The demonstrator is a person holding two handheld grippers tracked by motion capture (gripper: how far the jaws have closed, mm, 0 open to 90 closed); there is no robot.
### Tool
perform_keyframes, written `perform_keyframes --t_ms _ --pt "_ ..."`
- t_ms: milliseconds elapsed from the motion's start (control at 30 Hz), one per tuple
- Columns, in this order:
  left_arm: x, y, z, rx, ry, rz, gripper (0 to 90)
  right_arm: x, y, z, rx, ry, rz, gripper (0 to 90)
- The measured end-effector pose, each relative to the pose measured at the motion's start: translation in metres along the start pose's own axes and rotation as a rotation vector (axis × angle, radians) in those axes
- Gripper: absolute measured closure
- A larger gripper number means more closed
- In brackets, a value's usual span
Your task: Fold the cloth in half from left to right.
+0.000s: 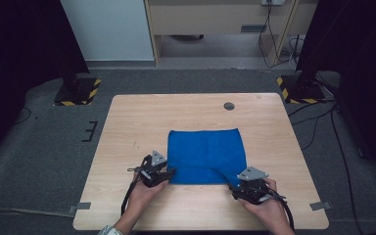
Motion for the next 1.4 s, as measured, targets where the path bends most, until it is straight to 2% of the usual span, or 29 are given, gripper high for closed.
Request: perform_keyframes --t_ms 33,100,133,167,233,300,400,533,700,733,767,800,833,900,933,1000,1033,1100,1133,1167,1200,1233,1267,1300,1400 --pt "0.000 0.000 0.000 0.000 0.000 0.000 57.1 0.000 0.000 0.000 0.000 0.000 0.000 42.6" --pt "-0.001 0.003 0.000 0.013 -0.002 0.013 61.8 -0.001 0.001 0.001 -0.008 0.001 0.014 50.2" --pt "0.000 0.005 0.000 0.032 -0.008 0.021 65.1 -0.001 0.001 0.002 -0.007 -0.002 0.011 54.3" --pt "0.000 0.005 0.000 0.032 -0.008 0.021 67.3 -0.001 0.001 0.002 -0.007 -0.002 0.011 54.3" --pt "0.001 0.005 0.000 0.037 -0.018 0.018 74.3 -0.002 0.002 0.003 -0.010 -0.002 0.005 63.1" --pt "-0.001 0.004 -0.001 0.034 -0.014 0.029 84.1 -0.003 0.003 0.003 -0.017 -0.002 0.005 65.4" --pt "-0.004 0.002 -0.001 0.026 -0.013 0.063 88.9 -0.004 0.006 0.004 -0.014 -0.011 -0.008 72.6" --pt "-0.010 0.002 -0.003 0.020 0.009 0.072 89.5 -0.007 0.011 0.005 -0.007 -0.015 -0.016 76.0" --pt "-0.031 0.003 -0.004 0.002 0.052 0.116 89.6 -0.016 0.019 0.004 0.009 -0.004 -0.033 75.2" --pt "-0.039 0.006 -0.001 0.005 0.054 0.140 89.6 -0.022 0.023 0.003 0.009 0.003 -0.055 73.1" --pt "-0.039 0.006 -0.001 0.005 0.054 0.140 89.6 -0.025 0.024 0.004 0.008 -0.004 -0.077 72.4" --pt "-0.045 0.011 0.004 0.017 0.040 0.165 89.5 -0.028 0.025 0.005 -0.006 -0.006 -0.094 71.8" --pt "-0.045 0.011 0.004 0.017 0.040 0.165 89.6 -0.028 0.025 0.005 -0.006 -0.006 -0.094 71.8" --pt "-0.050 0.018 0.010 0.023 0.020 0.198 89.5 -0.034 0.025 0.008 -0.021 -0.013 -0.134 64.5" --pt "-0.056 0.025 0.016 0.055 -0.003 0.214 89.2 -0.040 0.024 0.009 -0.031 -0.005 -0.156 60.2" --pt "-0.059 0.028 0.019 0.071 -0.011 0.217 88.7 -0.043 0.023 0.009 -0.027 0.006 -0.166 57.4" --pt "-0.065 0.033 0.024 0.067 -0.008 0.223 80.7 -0.046 0.023 0.008 -0.031 0.027 -0.173 50.1" --pt "-0.069 0.034 0.025 0.061 -0.001 0.232 78.3 -0.047 0.023 0.007 -0.033 0.026 -0.172 48.0" --pt "-0.077 0.035 0.028 0.062 0.018 0.244 79.3 -0.043 0.024 0.004 -0.033 0.024 -0.150 44.7" --pt "-0.077 0.035 0.028 0.062 0.018 0.244 81.0 -0.043 0.024 0.004 -0.033 0.024 -0.150 44.7" --pt "-0.081 0.036 0.028 0.068 0.022 0.242 81.0 -0.036 0.029 0.001 -0.002 0.031 -0.124 43.6" --pt "-0.081 0.036 0.028 0.068 0.022 0.242 80.6 -0.036 0.029 0.001 -0.002 0.031 -0.124 43.6" --pt "-0.080 0.034 0.026 0.055 0.028 0.234 78.5 -0.027 0.035 -0.003 0.028 0.032 -0.103 44.4" --pt "-0.080 0.034 0.026 0.055 0.028 0.234 79.2 -0.027 0.035 -0.003 0.028 0.032 -0.103 44.4" --pt "-0.075 0.029 0.021 0.045 0.035 0.226 80.9 -0.013 0.037 -0.009 0.036 0.019 -0.080 45.6"
Point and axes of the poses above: each handheld gripper's, and its own axes: x roughly forward along the jaws, z roughly out of its underside, y roughly to its right, the point moved 1 cm from there along x, roughly forward along the jaws
